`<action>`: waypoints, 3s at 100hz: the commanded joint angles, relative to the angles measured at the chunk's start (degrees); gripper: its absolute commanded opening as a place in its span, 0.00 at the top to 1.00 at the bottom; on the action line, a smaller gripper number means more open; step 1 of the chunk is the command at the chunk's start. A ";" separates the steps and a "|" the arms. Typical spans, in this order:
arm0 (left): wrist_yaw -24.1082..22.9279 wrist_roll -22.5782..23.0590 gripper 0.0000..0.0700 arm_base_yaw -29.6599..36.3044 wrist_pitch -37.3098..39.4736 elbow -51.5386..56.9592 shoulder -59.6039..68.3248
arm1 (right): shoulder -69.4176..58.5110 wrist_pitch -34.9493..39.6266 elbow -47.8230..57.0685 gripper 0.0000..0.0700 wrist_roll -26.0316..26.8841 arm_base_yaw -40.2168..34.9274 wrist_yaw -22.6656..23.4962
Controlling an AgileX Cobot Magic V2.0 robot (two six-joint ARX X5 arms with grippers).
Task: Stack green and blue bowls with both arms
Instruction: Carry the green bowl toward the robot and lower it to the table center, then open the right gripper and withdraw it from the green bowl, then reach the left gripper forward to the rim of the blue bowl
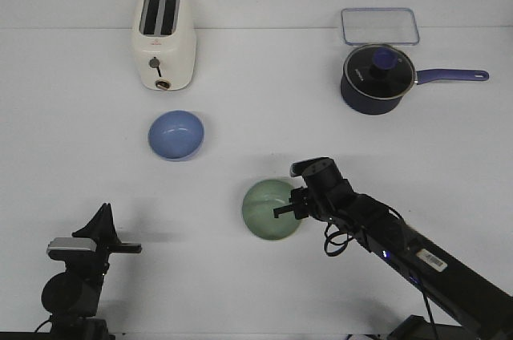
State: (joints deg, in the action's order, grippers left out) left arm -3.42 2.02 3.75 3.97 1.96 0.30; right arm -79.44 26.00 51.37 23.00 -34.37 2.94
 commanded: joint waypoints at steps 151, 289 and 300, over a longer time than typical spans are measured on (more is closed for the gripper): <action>1.51 -9.22 0.98 -0.09 0.72 -1.16 -0.11 | 62.86 -2.64 -23.19 0.39 -7.87 -10.73 -13.94; 10.99 -16.20 0.34 0.42 -21.64 66.14 93.98 | 62.86 -2.84 -23.19 0.39 -7.89 -10.73 -15.19; 10.93 -16.20 0.36 0.79 -19.76 66.14 96.24 | 62.88 -2.84 -23.19 0.39 -7.89 -10.73 -15.23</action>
State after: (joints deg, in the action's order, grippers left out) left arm 7.40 -14.92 4.10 -17.04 66.96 95.00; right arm -16.29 23.75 27.92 15.40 -44.62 -12.12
